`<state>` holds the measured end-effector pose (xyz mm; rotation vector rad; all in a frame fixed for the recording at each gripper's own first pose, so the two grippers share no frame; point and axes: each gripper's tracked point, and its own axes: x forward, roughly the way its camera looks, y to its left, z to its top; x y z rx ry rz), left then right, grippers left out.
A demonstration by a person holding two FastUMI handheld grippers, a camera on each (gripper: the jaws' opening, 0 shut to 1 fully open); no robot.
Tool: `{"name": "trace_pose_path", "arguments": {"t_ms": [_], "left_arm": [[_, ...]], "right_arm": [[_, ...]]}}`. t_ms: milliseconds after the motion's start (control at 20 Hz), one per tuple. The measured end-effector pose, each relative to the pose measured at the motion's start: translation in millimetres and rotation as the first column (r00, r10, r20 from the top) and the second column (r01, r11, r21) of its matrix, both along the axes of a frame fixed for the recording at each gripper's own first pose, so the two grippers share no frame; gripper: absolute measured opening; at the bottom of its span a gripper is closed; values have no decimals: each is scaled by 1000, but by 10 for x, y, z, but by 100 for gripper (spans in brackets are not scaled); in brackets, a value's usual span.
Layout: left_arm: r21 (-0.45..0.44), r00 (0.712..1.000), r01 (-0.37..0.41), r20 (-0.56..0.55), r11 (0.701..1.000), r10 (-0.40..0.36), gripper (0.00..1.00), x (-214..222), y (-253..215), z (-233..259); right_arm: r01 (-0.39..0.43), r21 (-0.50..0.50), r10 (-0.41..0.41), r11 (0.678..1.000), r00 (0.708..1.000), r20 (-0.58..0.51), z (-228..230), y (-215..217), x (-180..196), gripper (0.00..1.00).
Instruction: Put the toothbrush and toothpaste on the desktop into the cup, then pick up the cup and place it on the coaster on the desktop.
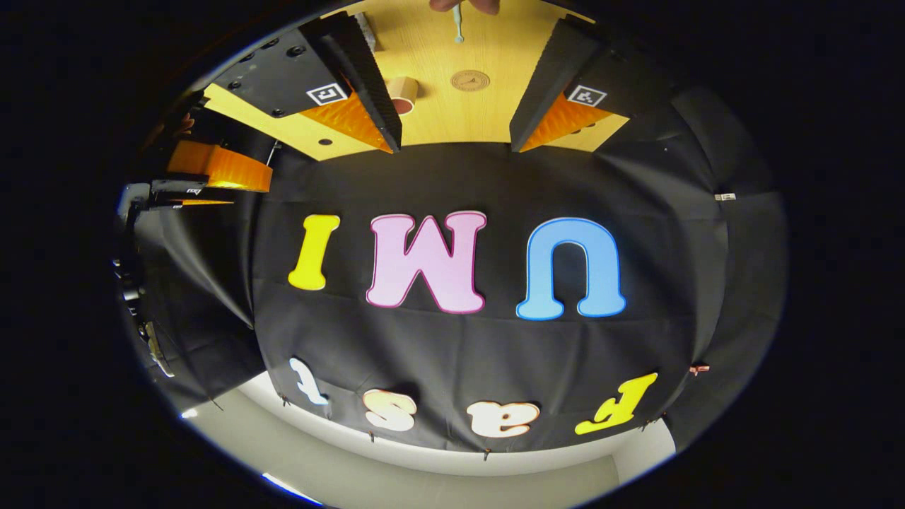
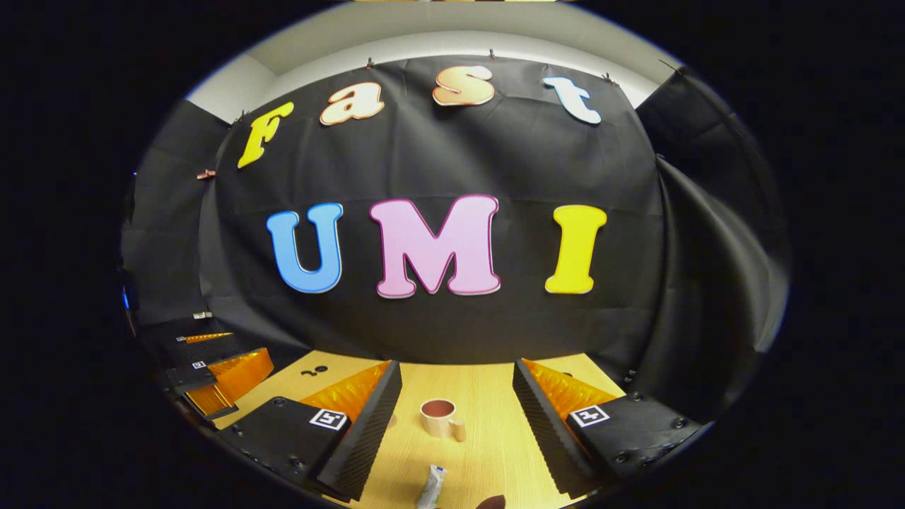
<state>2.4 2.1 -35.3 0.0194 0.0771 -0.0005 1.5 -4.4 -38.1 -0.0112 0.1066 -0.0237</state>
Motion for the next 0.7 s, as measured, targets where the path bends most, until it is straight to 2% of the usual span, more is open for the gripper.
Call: {"name": "trace_pose_path", "arguments": {"t_ms": [150,300,500,700], "left_arm": [[23,997,3,-81,1000,-1,97,-45,35,-369],[62,988,8,-156,998,2,97,-131,74,-771],[84,972,8,-236,996,12,96,-235,138,-1201],[70,954,-12,-299,997,33,96,-316,207,-1527]], "right_arm": [[-4,4,5,1000,994,-109,-386,33,-29,97],[-25,52,37,998,970,-242,-883,152,-29,97],[-17,99,58,995,902,-429,-1672,186,34,97],[1,129,76,992,807,-586,-2310,230,78,97]]}}
